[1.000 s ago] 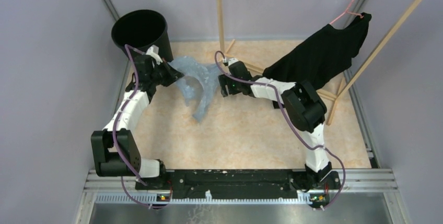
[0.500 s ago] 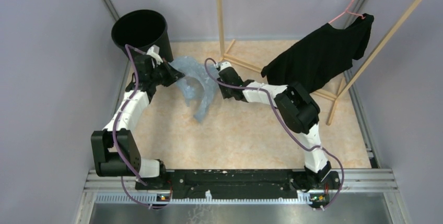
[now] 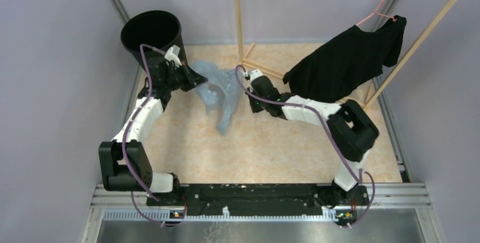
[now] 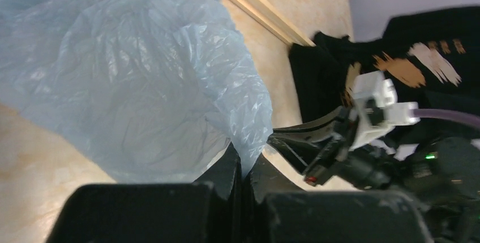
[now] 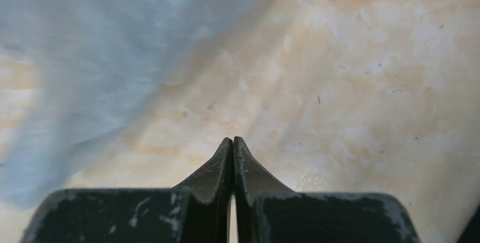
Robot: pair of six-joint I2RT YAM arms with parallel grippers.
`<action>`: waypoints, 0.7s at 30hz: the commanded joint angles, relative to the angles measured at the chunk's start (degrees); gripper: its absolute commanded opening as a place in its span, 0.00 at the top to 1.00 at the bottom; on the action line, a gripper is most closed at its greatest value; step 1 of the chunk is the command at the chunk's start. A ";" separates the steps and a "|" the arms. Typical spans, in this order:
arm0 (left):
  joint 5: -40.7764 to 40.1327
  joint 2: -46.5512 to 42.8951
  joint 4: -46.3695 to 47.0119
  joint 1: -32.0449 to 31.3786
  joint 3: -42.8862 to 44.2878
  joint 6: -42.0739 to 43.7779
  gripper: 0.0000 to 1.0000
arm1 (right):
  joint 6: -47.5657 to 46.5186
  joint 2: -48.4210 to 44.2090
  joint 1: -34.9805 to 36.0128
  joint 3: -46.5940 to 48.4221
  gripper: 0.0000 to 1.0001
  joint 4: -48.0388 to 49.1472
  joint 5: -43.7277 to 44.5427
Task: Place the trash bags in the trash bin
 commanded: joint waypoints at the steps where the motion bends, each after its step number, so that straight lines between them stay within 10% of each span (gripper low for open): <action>1: 8.09 0.59 5.10 -2.09 3.12 1.15 1.00 | 2.55 -13.54 2.32 -2.27 1.00 7.64 -8.20; 8: 13.02 1.26 7.13 -4.57 3.77 1.42 1.00 | 5.54 -11.84 8.38 0.60 1.00 15.09 -10.07; 21: 15.79 0.10 6.09 -6.62 5.90 2.97 1.00 | 3.23 3.24 8.73 -0.33 1.00 45.01 14.64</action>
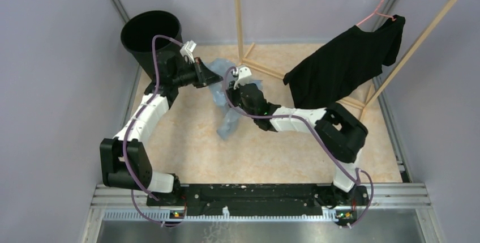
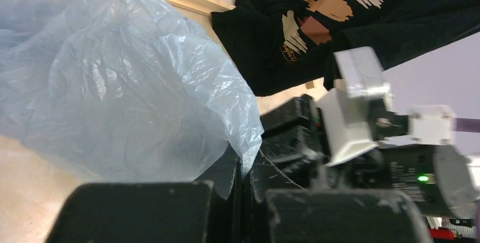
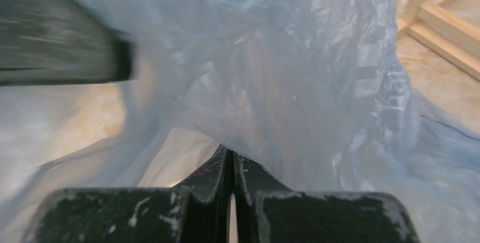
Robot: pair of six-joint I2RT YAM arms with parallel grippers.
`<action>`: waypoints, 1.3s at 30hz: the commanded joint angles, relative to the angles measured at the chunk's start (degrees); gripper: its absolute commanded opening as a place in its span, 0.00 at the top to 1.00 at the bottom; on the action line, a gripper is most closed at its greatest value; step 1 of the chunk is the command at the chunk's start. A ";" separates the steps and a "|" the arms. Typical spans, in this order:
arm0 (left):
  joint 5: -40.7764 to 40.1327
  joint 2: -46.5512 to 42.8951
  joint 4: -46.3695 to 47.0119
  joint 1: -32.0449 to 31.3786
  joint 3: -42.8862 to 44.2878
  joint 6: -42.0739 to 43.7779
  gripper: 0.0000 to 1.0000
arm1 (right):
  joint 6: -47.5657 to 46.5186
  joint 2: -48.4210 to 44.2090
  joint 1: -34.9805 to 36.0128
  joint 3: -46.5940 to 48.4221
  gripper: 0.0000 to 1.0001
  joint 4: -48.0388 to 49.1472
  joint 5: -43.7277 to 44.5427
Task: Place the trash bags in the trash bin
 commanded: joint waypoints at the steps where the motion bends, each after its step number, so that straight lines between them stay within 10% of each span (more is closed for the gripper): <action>1: 2.28 -0.72 0.02 -0.04 2.28 -0.65 1.00 | -3.78 7.59 -0.38 3.74 1.00 15.97 11.28; 6: 5.48 -0.37 -7.26 1.05 3.94 -10.32 1.00 | -8.26 10.64 -1.36 10.07 0.92 11.63 17.45; 12: 2.38 -2.89 -13.77 1.12 6.15 -11.91 1.00 | -7.74 -1.31 -1.65 4.34 0.27 -2.15 11.02; 24: -1.08 -14.08 -8.54 1.16 -6.08 -28.59 1.00 | -3.61 -22.25 -1.55 3.32 0.13 -43.94 -10.56; 32: -1.15 -20.26 -9.30 1.16 -10.15 -31.33 1.00 | 4.26 -41.63 -0.56 -9.39 0.08 -49.05 -34.48; 39: -2.98 -23.57 -8.25 1.16 -11.72 -34.46 1.00 | 11.72 -53.13 0.34 -18.58 0.03 -48.01 -19.47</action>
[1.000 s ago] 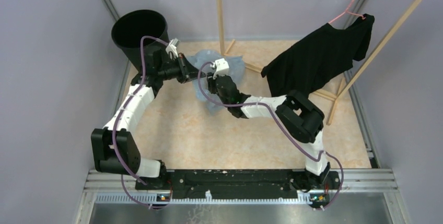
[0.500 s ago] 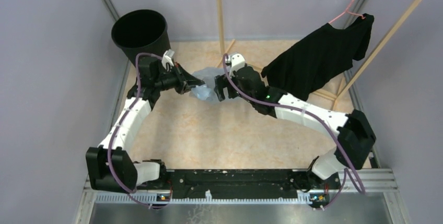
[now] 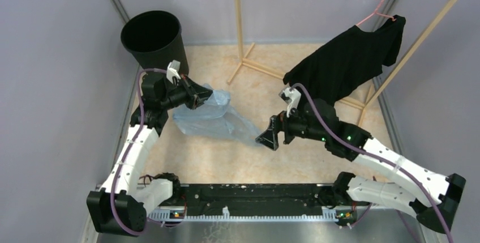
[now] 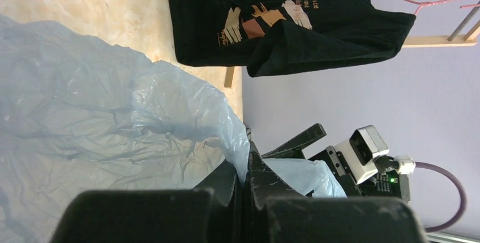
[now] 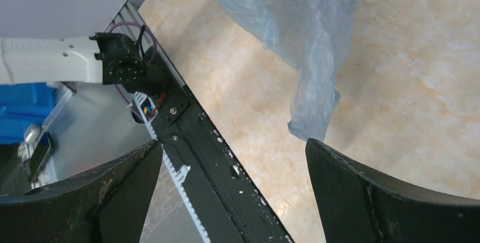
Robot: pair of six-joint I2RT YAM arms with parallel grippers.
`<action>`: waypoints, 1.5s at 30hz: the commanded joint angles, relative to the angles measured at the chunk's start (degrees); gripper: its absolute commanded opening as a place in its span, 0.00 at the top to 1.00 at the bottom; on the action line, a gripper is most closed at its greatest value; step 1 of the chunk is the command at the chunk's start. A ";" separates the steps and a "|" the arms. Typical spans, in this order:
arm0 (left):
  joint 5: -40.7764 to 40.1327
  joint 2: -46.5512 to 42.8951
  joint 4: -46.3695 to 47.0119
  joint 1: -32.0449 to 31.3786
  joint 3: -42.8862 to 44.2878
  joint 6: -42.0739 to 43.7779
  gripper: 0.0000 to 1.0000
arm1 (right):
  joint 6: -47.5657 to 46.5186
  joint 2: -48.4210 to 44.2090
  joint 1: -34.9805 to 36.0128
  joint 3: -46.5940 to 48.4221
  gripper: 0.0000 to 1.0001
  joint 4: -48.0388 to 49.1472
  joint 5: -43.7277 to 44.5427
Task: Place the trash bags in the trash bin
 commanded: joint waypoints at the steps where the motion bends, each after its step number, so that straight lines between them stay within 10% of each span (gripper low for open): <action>1: -0.57 -2.75 2.11 0.29 -1.54 -4.64 1.00 | 5.21 -1.98 1.43 -4.56 0.03 0.30 9.59; 8: -0.57 -2.35 -1.69 0.29 1.78 -2.03 1.00 | 0.83 4.84 1.46 -11.52 0.01 12.99 26.08; 18: 0.63 -2.06 -1.90 0.29 2.21 -0.12 1.00 | -7.34 11.90 -9.38 -12.84 0.03 26.97 13.54; 21: 0.67 -2.21 -0.87 0.29 1.33 -0.25 1.00 | -5.12 13.92 -9.27 -15.58 0.22 32.65 9.49; 24: 1.50 -0.87 -0.32 0.29 2.34 6.66 1.00 | -4.14 13.87 -9.27 -14.66 0.80 31.04 10.22; 26: 0.02 1.51 -6.83 0.29 5.83 14.98 0.86 | -3.41 12.03 -9.29 -12.00 1.00 25.68 13.26; 34: -12.72 -3.07 -26.48 0.13 14.06 30.90 0.03 | 2.04 7.68 -9.33 -3.82 1.00 13.80 27.44; 45: -14.10 -19.74 -27.82 -2.01 2.08 16.98 0.02 | 8.90 8.25 -9.22 -2.98 1.00 17.63 25.68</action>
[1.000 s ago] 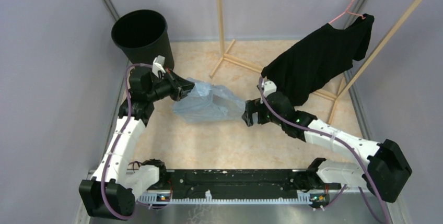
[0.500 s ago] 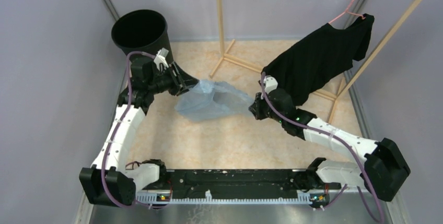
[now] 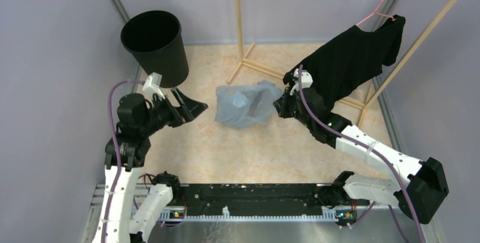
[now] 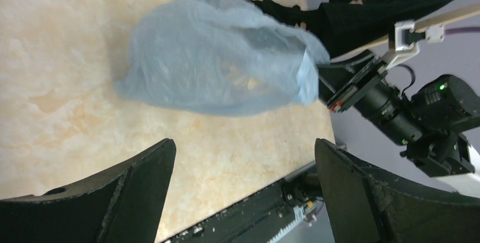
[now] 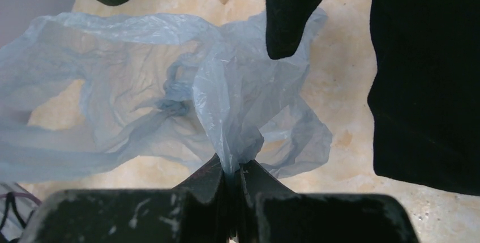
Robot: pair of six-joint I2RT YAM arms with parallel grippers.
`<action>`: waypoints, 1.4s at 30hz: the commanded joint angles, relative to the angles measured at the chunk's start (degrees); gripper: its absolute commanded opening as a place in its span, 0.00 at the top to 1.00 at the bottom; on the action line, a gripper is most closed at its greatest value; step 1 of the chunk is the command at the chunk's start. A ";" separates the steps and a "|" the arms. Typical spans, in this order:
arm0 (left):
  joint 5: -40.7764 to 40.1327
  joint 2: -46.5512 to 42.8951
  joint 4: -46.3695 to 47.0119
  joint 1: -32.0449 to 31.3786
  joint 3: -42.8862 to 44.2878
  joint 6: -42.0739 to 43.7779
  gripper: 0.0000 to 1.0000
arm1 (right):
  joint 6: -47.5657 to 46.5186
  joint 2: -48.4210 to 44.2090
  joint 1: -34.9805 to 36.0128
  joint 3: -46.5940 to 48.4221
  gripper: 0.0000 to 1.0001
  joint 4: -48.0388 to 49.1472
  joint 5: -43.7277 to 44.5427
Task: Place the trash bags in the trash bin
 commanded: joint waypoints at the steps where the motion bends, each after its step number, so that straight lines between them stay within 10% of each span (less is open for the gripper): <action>1: 2.18 -2.31 2.59 -2.75 -8.21 -8.60 0.02 | 5.71 -0.39 0.46 1.44 1.00 4.09 -1.06; 17: -44.71 26.76 -1.14 -42.32 17.66 -9.08 0.02 | 4.30 1.56 5.04 5.36 1.00 3.29 6.48; 24: -58.88 40.95 -13.08 -44.93 33.67 -8.46 0.02 | 3.46 0.49 5.48 5.52 1.00 2.35 7.58; 37: -65.21 46.67 -16.12 -45.68 35.94 -4.26 0.20 | 2.75 -0.73 5.71 3.51 1.00 1.84 7.86; 42: -65.67 48.06 -13.48 -45.59 36.79 -1.16 0.10 | 2.59 -0.50 6.10 3.92 1.00 1.11 7.88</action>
